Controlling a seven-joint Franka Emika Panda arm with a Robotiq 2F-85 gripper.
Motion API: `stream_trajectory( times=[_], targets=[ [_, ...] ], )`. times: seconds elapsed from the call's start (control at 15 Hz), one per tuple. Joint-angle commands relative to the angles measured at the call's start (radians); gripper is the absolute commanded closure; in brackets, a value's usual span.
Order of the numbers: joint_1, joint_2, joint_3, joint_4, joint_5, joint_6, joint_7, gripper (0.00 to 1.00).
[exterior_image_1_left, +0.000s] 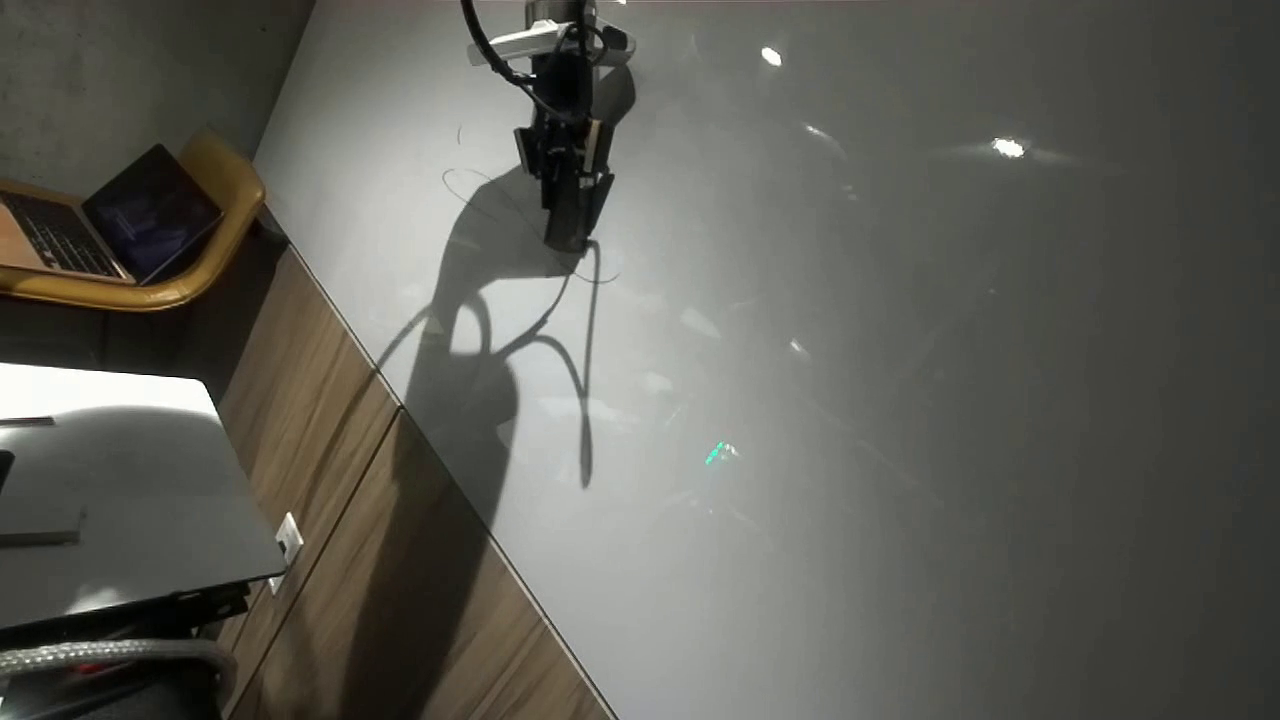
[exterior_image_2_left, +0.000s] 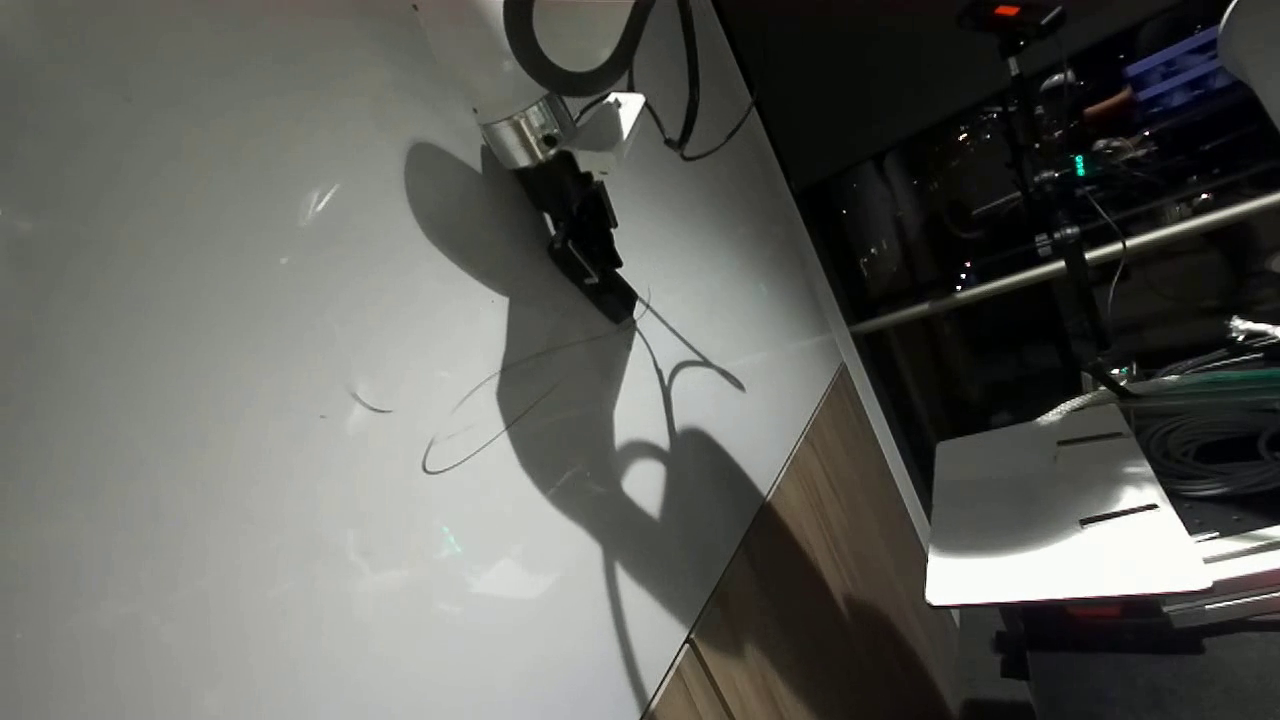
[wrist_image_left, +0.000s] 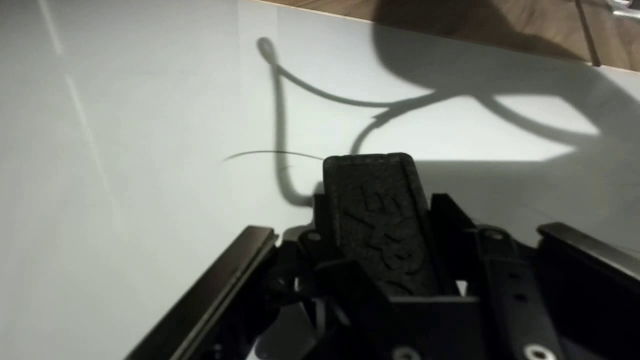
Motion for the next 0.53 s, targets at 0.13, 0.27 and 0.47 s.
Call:
stream_trajectory(
  times=[0.13,0.27,0.47],
  targets=[
    [0.106,0.219,0.039,0.25,-0.006,-0.029,0.025,0.73],
    [0.133,0.249,0.034,0.278,-0.004,-0.048,0.029,0.73],
    [0.169,0.288,0.032,0.311,0.002,-0.064,0.034,0.73]
  ],
)
